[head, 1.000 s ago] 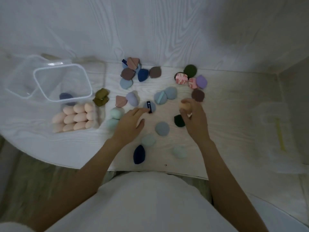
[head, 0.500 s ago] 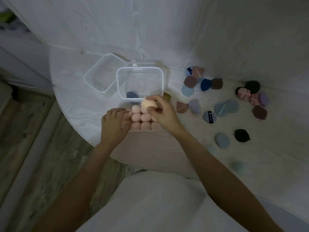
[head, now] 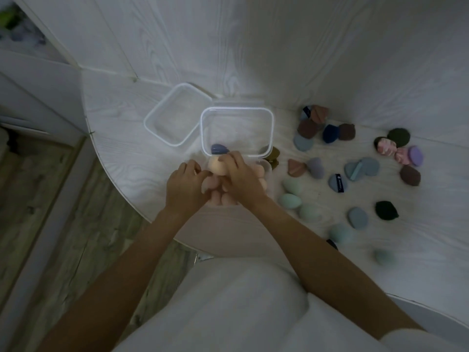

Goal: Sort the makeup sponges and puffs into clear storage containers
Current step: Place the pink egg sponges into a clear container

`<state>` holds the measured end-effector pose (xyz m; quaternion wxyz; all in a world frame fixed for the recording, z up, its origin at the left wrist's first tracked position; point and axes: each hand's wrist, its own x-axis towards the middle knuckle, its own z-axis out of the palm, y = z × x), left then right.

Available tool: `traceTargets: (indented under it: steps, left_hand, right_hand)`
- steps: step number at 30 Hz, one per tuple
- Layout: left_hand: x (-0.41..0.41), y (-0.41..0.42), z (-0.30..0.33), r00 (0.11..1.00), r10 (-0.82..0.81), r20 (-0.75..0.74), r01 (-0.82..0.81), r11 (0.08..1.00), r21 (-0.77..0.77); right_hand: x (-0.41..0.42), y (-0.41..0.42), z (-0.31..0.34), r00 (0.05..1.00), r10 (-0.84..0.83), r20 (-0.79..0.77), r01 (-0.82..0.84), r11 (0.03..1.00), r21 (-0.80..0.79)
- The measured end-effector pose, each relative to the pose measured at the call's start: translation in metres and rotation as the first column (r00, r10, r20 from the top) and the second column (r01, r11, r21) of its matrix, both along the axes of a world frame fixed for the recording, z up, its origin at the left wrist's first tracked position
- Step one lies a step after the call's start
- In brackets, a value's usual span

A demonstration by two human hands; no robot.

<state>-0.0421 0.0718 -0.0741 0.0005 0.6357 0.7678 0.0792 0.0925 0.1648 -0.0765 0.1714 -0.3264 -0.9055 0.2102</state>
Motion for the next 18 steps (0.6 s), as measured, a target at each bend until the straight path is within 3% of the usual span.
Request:
traceTargets:
  steps: [2, 6, 11, 16, 18]
  left_hand:
    - [0.0011, 0.0007, 0.0007, 0.998, -0.03, -0.054, 0.033, 0.998, 0.059]
    - [0.0021, 0.0053, 0.0008, 0.983, -0.095, -0.159, 0.11, 0.99, 0.088]
    - [0.0011, 0.0054, -0.0037, 0.957, -0.163, -0.238, 0.187, 0.979, 0.081]
    - [-0.0061, 0.0011, -0.0003, 0.945, -0.257, -0.202, 0.272, 0.961, 0.048]
    - [-0.0041, 0.0024, -0.0014, 0.955, -0.255, -0.153, 0.261, 0.965, 0.017]
  right_hand:
    - [0.003, 0.0011, 0.001, 0.999, 0.022, -0.034, -0.022, 1.0, -0.004]
    - [0.0039, -0.0002, 0.0033, 0.999, -0.001, -0.049, -0.007, 0.988, -0.157]
    - [0.0027, 0.0007, 0.0026, 0.999, -0.02, -0.036, 0.013, 0.985, -0.174]
    - [-0.0005, 0.0019, 0.0041, 0.998, 0.056, -0.011, -0.056, 0.998, 0.0]
    - [-0.0017, 0.0, 0.0012, 0.982, 0.188, 0.034, -0.191, 0.974, 0.122]
